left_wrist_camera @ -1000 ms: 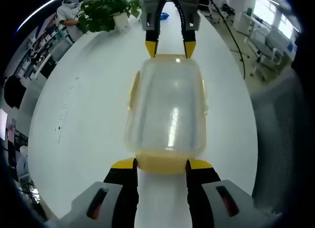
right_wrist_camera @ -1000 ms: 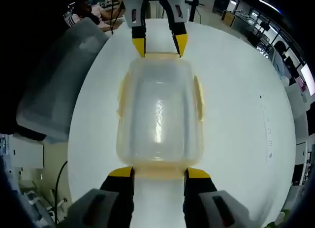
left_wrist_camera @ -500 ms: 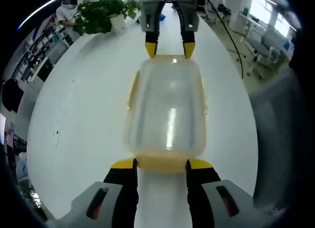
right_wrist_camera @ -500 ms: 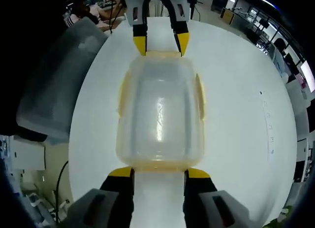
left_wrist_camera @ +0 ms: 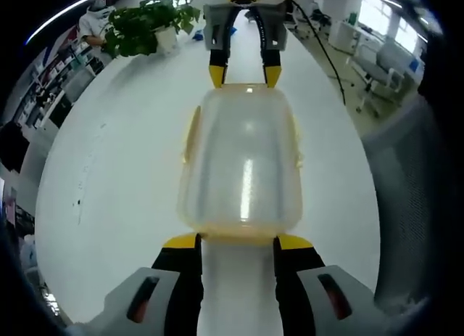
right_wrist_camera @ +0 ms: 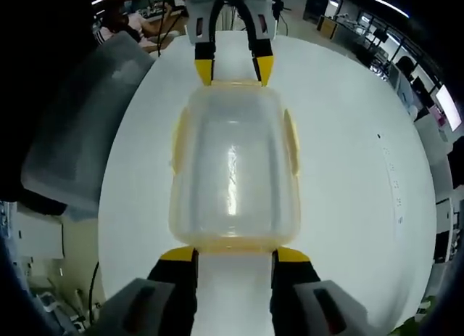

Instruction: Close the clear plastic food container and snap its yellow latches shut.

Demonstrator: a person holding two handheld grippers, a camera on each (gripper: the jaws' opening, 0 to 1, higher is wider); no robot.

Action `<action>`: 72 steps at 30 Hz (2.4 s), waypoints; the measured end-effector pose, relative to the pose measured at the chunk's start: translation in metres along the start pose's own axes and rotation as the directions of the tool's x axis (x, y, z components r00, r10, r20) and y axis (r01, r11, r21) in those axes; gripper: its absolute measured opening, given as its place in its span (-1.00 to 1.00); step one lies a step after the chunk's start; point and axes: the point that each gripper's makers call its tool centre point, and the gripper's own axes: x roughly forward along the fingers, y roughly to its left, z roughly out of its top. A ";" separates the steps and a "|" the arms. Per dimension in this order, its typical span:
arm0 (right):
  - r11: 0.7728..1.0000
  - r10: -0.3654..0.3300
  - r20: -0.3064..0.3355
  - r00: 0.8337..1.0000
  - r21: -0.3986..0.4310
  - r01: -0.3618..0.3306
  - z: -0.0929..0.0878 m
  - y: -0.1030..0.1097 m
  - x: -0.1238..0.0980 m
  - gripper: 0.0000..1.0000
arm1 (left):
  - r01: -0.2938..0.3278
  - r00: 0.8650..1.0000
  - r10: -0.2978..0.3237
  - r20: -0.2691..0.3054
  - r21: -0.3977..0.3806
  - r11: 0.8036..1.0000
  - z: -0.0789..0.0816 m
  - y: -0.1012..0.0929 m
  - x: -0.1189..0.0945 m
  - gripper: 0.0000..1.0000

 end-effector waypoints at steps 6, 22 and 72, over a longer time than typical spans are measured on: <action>1.000 0.006 -0.002 1.000 0.006 -0.006 0.004 0.004 0.001 -0.25 | 0.045 0.999 -0.045 0.017 -0.003 0.999 -0.003 -0.002 0.000 -0.28; 0.999 -0.028 0.026 0.999 0.045 0.027 0.005 0.007 0.000 -0.02 | -0.034 0.997 0.034 0.065 -0.006 0.999 -0.019 -0.005 -0.017 0.18; 1.000 0.026 0.220 0.975 -0.016 -0.023 0.110 -0.010 0.002 -0.07 | 0.062 0.961 -0.048 0.271 -0.045 0.997 0.079 -0.021 0.010 -0.14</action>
